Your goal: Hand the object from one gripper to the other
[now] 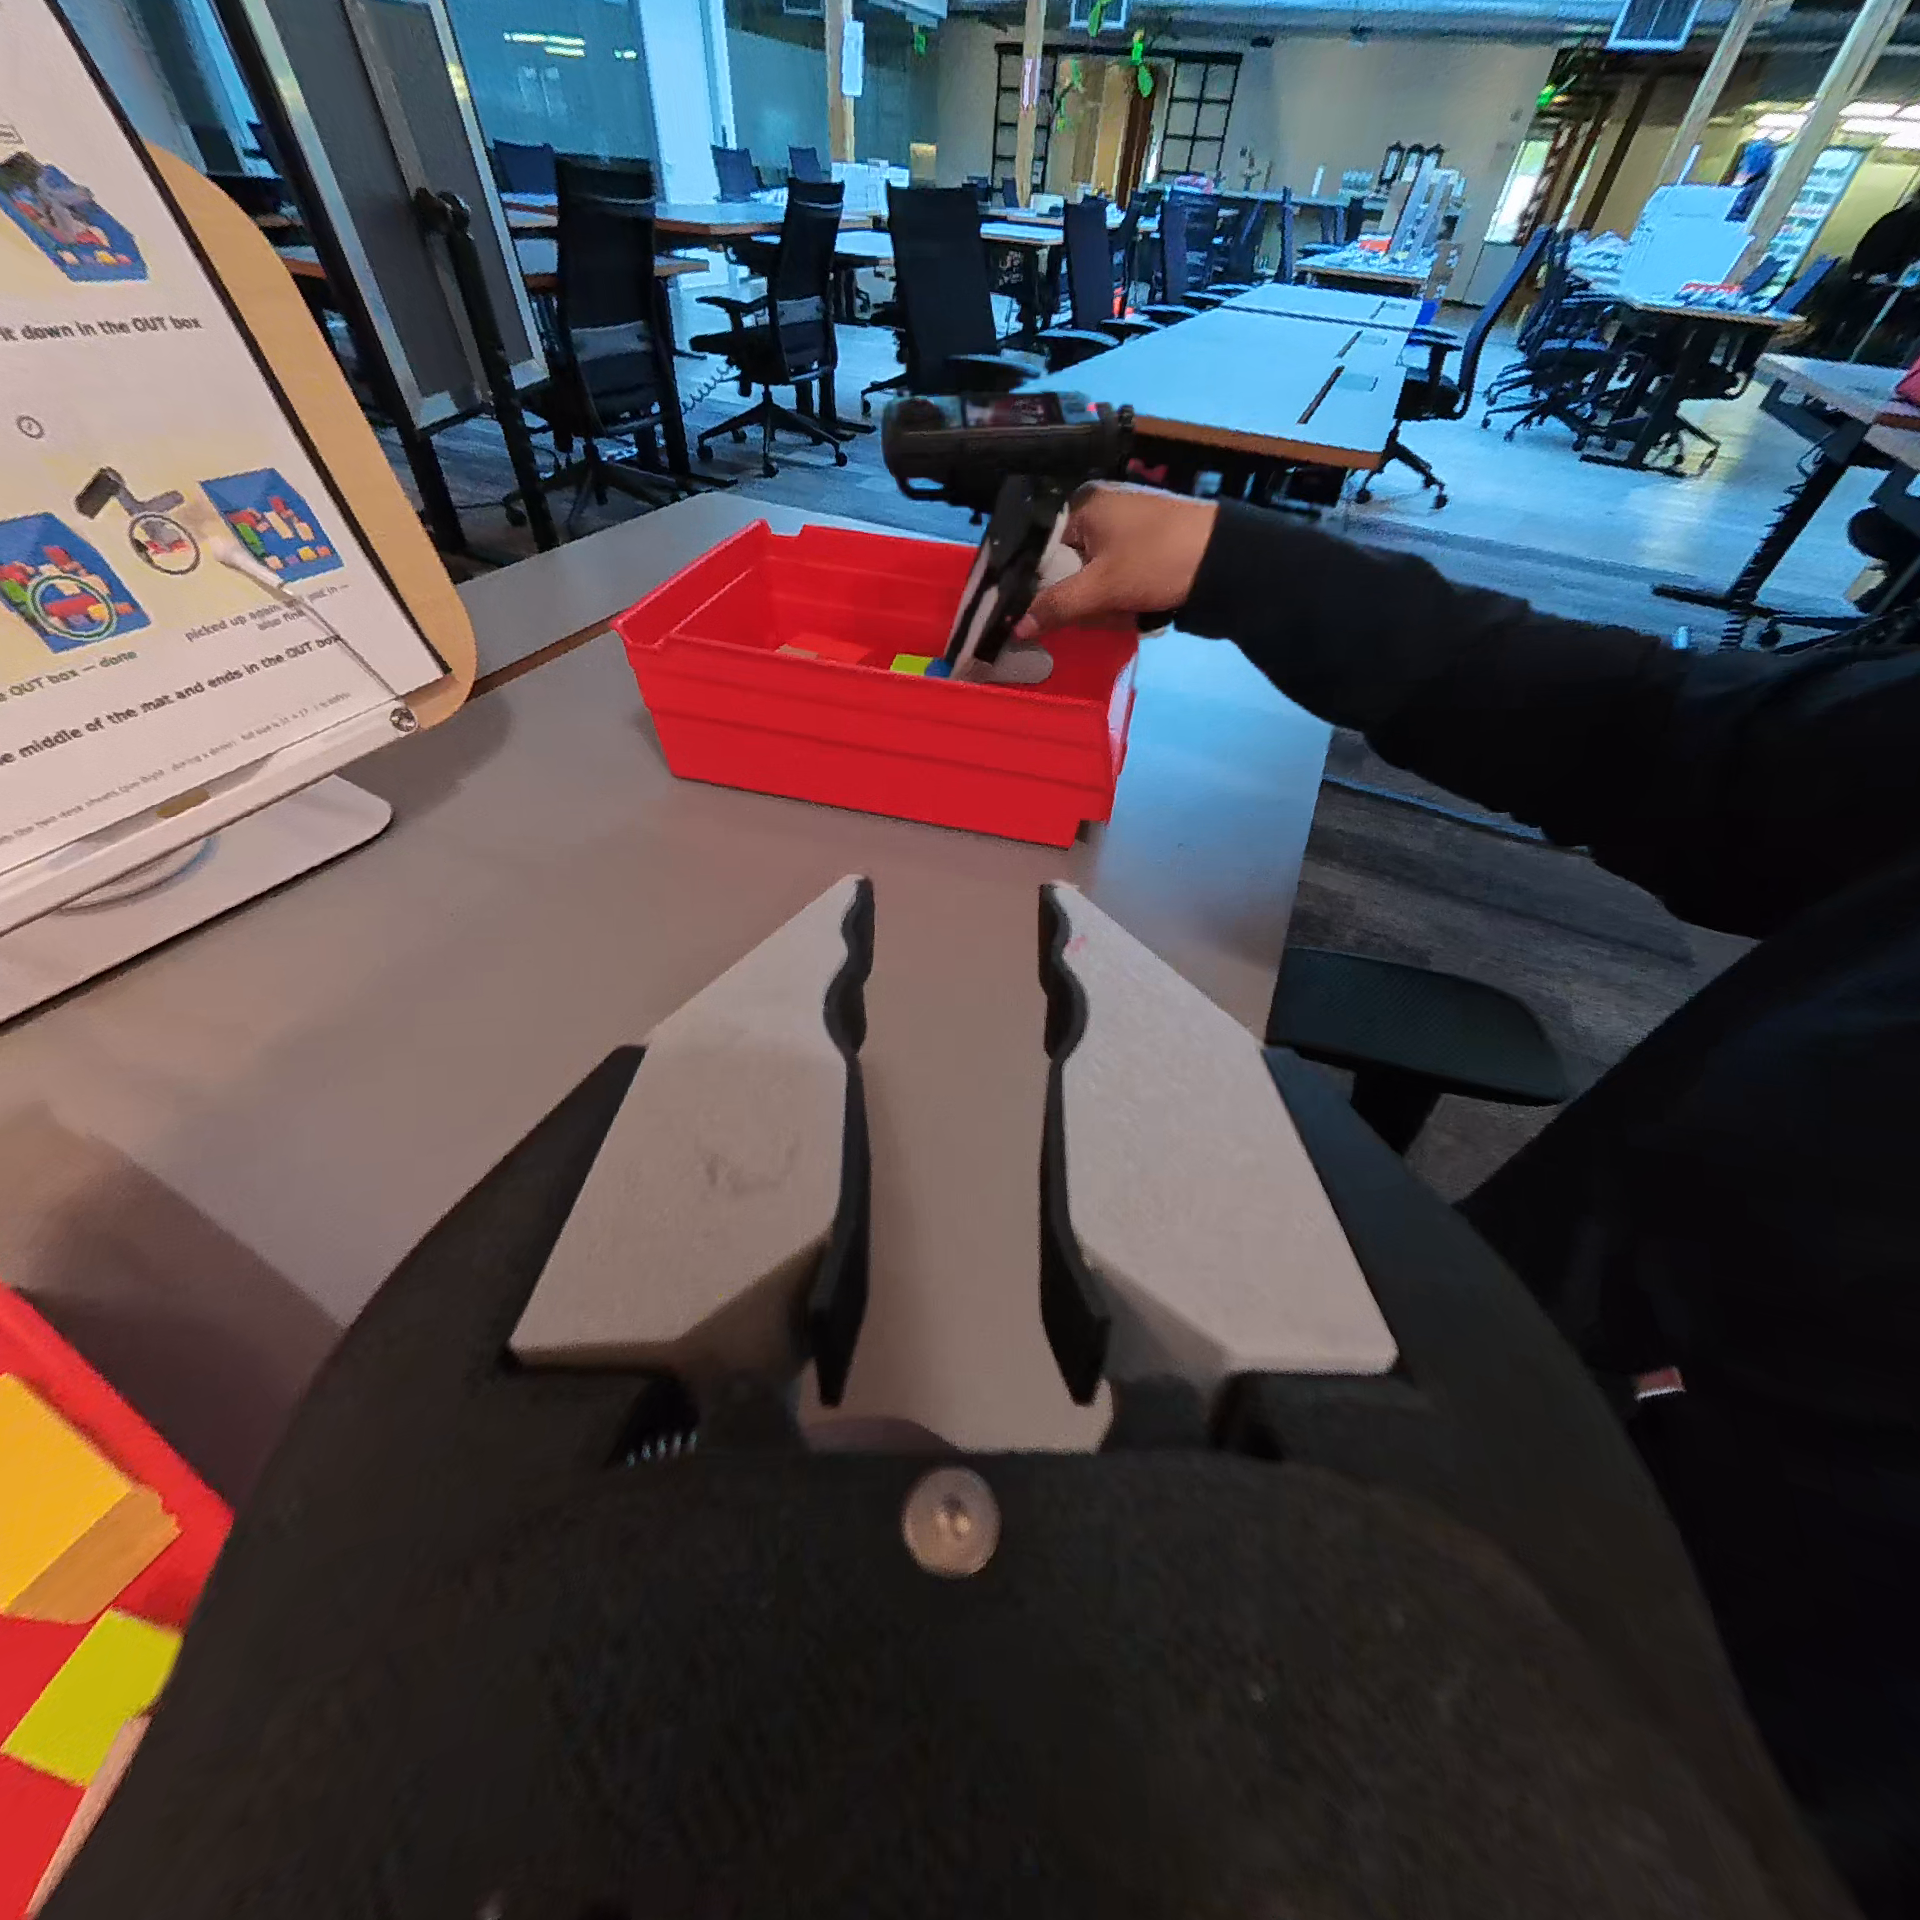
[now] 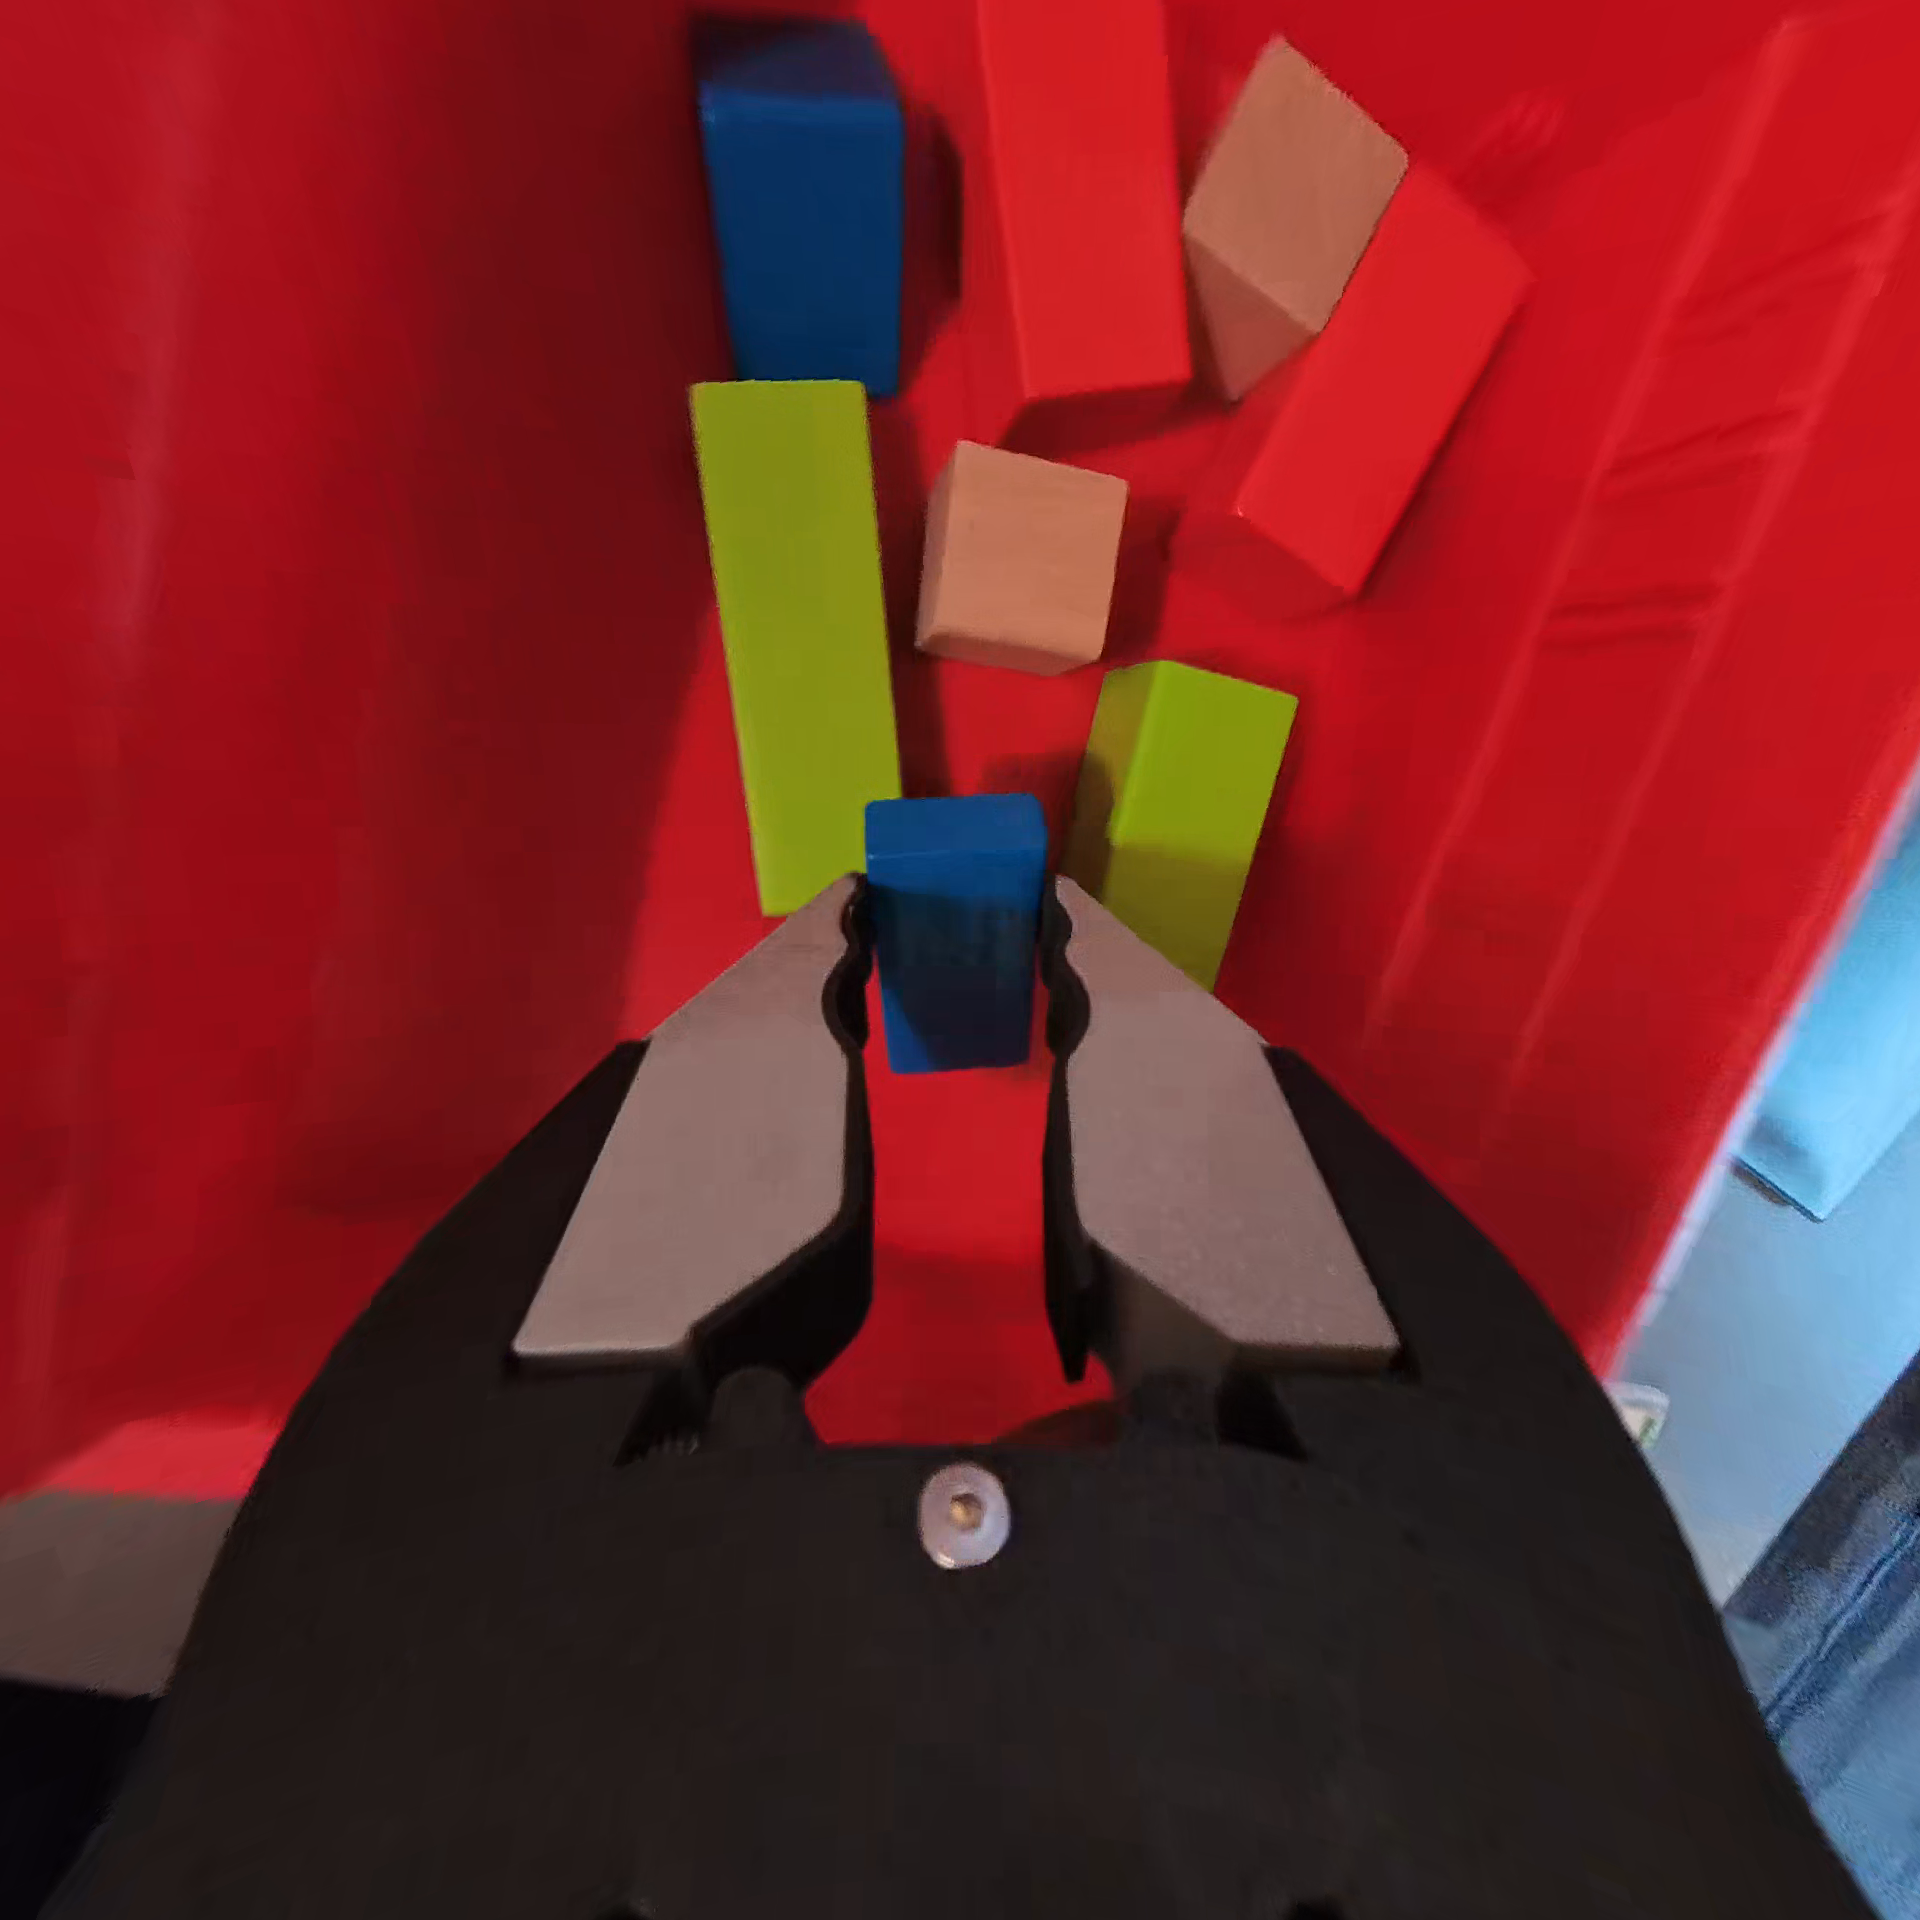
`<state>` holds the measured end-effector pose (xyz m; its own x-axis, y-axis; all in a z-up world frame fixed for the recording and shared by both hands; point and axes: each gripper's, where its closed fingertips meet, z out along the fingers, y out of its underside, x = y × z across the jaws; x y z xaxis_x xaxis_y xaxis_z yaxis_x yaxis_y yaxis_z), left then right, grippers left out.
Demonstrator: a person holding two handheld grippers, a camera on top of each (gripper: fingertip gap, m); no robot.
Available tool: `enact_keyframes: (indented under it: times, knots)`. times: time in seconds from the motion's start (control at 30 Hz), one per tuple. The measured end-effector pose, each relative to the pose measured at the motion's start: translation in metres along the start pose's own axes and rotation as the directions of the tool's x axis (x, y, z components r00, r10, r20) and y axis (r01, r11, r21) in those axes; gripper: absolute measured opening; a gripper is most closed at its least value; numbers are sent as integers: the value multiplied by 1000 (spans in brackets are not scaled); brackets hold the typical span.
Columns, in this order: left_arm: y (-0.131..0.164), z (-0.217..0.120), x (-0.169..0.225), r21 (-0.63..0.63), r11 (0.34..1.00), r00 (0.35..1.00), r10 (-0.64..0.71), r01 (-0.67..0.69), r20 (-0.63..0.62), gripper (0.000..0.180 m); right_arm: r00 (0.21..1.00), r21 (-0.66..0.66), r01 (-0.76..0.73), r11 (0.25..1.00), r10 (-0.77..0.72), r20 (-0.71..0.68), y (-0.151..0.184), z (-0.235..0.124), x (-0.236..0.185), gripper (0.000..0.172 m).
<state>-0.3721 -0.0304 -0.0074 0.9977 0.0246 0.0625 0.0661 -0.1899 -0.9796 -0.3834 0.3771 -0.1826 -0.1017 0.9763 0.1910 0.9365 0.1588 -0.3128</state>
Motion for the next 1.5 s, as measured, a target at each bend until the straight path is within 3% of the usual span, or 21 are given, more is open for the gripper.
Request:
enact_keyframes:
  times: [0.13, 0.6, 0.73, 0.87, 0.93, 1.03, 1.1, 1.23, 1.43, 1.5]
  knots:
    - [6, -8, -4, -27, 999, 999, 19, -18, 42, 27, 997, 4, -68, 998, 68, -19, -13, 9, 11, 29]
    - [6, -23, -17, -33, 999, 995, 16, -13, 99, 28, 996, -48, -81, 996, 80, -25, -10, 24, 16, 29]
    - [15, -51, -53, -53, 997, 964, -34, 49, 262, 33, 995, 13, -73, 997, 74, -62, -16, 6, 19, 36]
    - [45, -111, -119, -110, 982, 804, -60, 154, 591, 41, 997, 128, -65, 990, 71, -44, -28, -23, 10, 38]
    - [58, -148, -142, -111, 972, 708, -69, 205, 703, 41, 999, 233, -50, 971, 53, -7, -40, -47, -6, 38]
    - [66, -193, -168, -16, 966, 581, -142, 259, 802, 41, 998, 403, -11, 915, -15, 60, -63, -90, -44, 38]
    - [69, -199, -181, 22, 957, 569, -191, 290, 800, 40, 993, 494, 30, 869, -82, 83, -76, -115, -73, 38]
    - [96, -179, -219, -117, 906, 584, -160, 407, 796, 41, 963, 628, 101, 772, -235, 134, -98, -155, -139, 38]
    - [155, -166, -273, -318, 678, 532, -127, 663, 837, 41, 886, 739, 182, 649, -435, 163, -108, -190, -221, 40]
    - [162, -170, -286, -337, 644, 496, -77, 687, 865, 36, 866, 766, 189, 615, -472, 165, -108, -198, -236, 40]
